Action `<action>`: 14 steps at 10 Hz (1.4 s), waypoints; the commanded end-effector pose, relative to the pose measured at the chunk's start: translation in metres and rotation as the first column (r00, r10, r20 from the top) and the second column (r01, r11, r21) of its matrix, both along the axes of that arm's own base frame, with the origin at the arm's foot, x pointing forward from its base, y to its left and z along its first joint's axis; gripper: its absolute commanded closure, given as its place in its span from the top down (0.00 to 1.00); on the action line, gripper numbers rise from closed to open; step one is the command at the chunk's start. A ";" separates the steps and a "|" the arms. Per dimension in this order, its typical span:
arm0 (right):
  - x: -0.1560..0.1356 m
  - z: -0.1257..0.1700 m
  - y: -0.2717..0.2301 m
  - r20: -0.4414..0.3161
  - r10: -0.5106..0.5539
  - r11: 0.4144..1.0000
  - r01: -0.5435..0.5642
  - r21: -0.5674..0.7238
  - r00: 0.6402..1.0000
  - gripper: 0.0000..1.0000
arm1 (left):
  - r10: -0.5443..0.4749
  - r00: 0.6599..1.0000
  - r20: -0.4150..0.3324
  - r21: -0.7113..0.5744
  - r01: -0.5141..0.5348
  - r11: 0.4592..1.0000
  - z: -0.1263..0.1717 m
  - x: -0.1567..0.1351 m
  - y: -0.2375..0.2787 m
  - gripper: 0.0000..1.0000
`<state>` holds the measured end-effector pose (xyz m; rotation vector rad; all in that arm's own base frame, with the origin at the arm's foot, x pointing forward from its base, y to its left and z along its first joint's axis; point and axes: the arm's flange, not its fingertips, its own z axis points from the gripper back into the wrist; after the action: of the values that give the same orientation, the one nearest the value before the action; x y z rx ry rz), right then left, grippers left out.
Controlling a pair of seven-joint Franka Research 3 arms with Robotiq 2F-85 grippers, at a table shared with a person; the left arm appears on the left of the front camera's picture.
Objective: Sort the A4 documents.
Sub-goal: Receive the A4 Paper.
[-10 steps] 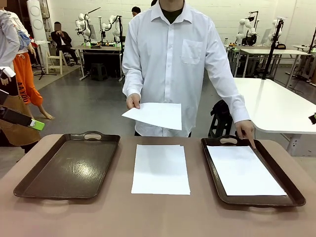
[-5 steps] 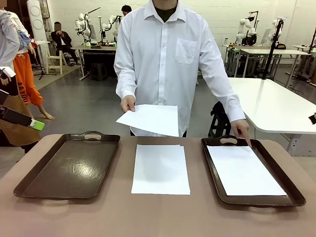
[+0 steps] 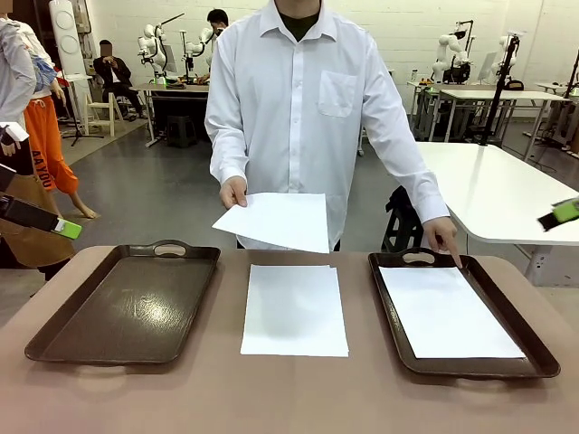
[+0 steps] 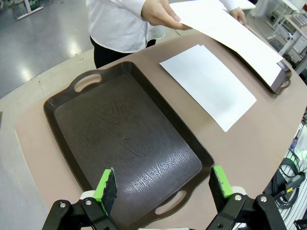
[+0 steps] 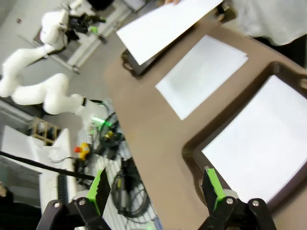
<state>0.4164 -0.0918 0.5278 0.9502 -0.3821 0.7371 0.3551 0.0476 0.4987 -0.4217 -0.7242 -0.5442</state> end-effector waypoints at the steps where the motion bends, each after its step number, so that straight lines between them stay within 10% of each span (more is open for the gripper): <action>1: 0.043 0.001 0.020 -0.118 0.056 0.998 -0.051 0.046 0.991 1.00 | -0.019 1.000 0.009 -0.012 0.019 1.000 -0.002 0.001 0.001 1.00; 8: 0.159 -0.056 0.150 -0.564 0.391 0.880 -0.117 0.460 0.727 1.00 | -0.019 1.000 0.009 -0.012 0.019 1.000 -0.002 0.001 0.001 1.00; 14: 0.202 -0.145 0.228 -0.700 0.158 0.923 0.148 0.355 0.696 1.00 | -0.019 1.000 0.009 -0.012 0.019 1.000 -0.002 0.001 0.001 1.00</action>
<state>0.6153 0.1268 0.3826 1.5323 0.2060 0.2980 0.3551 0.0471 0.4989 -0.4203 -0.7238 -0.5454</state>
